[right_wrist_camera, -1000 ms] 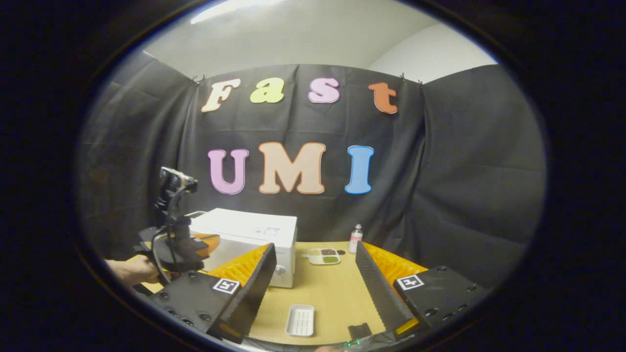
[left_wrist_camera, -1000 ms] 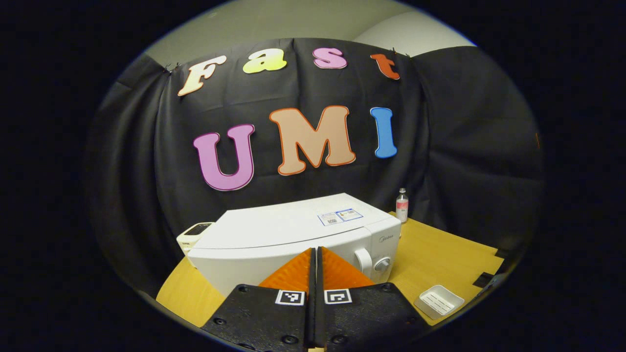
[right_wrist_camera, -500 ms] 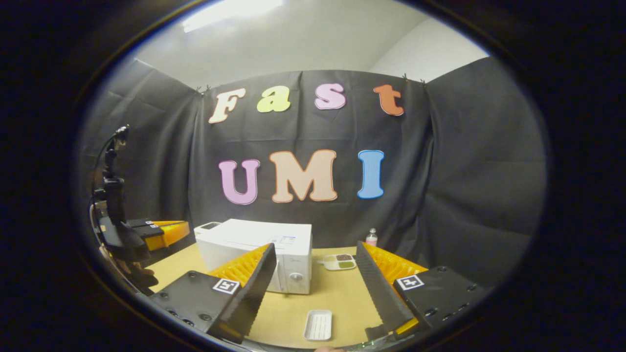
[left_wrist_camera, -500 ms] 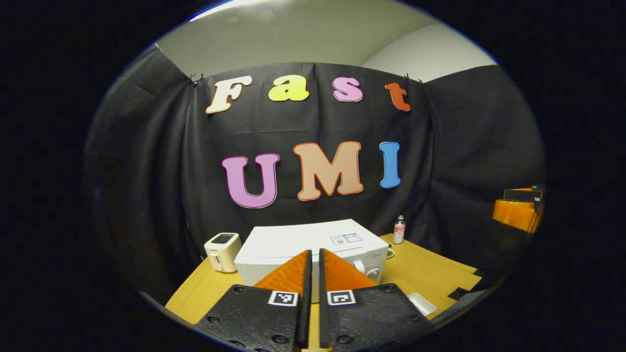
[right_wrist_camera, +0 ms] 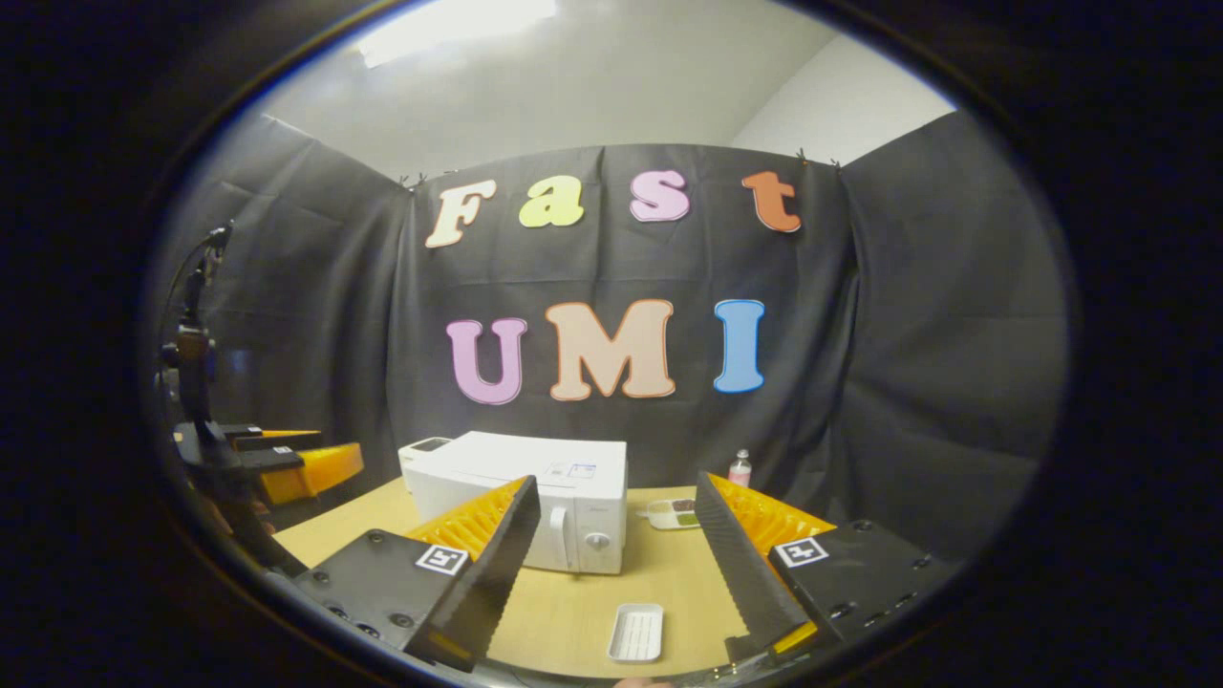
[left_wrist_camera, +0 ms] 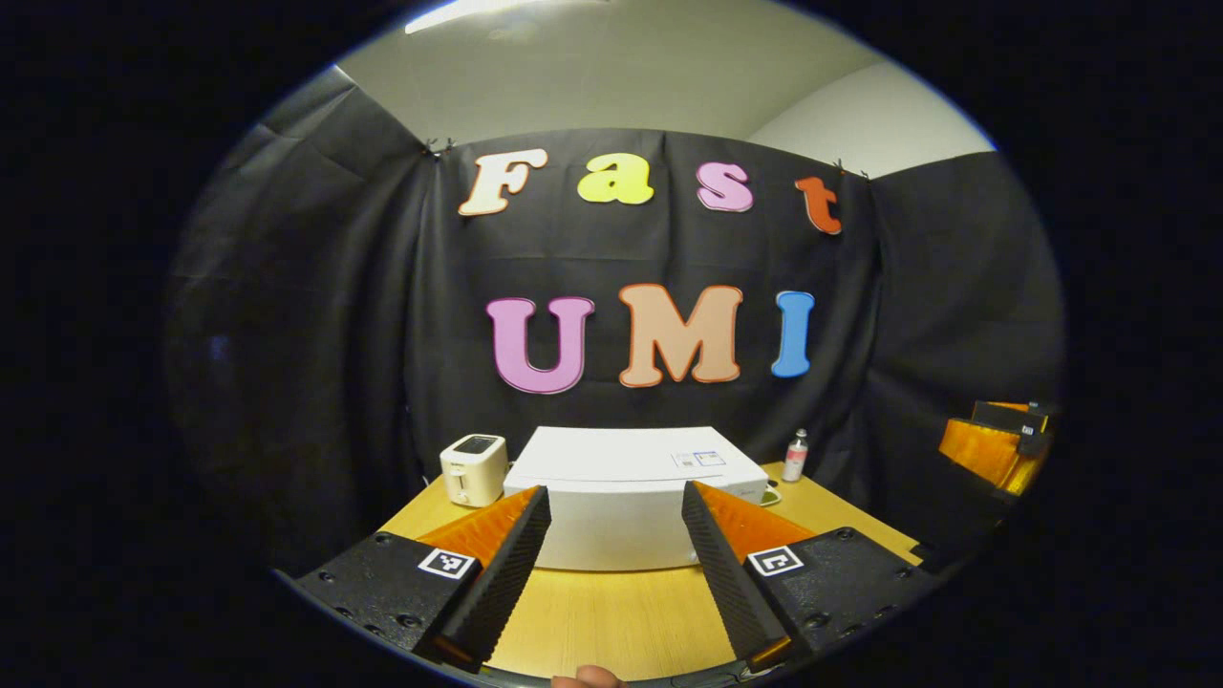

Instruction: Open the microwave oven with the left hand, put the food in, and close the microwave oven.

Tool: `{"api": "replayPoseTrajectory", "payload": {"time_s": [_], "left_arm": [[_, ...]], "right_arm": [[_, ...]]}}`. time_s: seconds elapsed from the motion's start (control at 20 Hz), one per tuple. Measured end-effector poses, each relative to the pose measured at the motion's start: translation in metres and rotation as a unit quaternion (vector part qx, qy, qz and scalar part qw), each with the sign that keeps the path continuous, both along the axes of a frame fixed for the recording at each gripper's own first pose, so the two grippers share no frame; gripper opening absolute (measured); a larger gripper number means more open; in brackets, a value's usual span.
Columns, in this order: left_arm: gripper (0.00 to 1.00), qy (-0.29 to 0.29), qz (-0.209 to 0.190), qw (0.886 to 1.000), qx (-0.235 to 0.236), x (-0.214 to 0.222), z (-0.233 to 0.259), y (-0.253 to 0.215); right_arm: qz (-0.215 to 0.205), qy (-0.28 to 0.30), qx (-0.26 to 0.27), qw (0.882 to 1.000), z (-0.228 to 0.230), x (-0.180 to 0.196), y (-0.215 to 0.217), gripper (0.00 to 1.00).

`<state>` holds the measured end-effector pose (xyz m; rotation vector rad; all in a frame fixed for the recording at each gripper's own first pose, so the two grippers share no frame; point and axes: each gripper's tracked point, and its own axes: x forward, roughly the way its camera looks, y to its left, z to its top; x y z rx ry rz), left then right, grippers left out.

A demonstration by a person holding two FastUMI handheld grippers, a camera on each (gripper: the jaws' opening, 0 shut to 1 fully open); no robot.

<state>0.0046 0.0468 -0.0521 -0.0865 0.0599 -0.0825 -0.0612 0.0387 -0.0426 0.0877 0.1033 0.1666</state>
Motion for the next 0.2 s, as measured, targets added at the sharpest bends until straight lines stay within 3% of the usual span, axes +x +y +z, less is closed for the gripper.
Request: {"api": "replayPoseTrajectory", "payload": {"time_s": [0.05,0.1,0.2], "left_arm": [[0.87,0.001,0.001,1.000,-0.001,-0.005,0.001,0.002],[0.91,0.002,0.004,1.000,-0.001,-0.010,0.002,0.005],[0.88,-0.001,0.006,1.000,-0.001,-0.019,0.005,0.010]], "right_arm": [[0.003,0.001,0.001,1.000,-0.001,-0.002,0.003,1.00],[0.005,-0.001,0.003,1.000,0.001,-0.003,0.007,0.92],[0.010,-0.005,0.008,1.000,0.005,-0.006,0.014,0.92]]}}
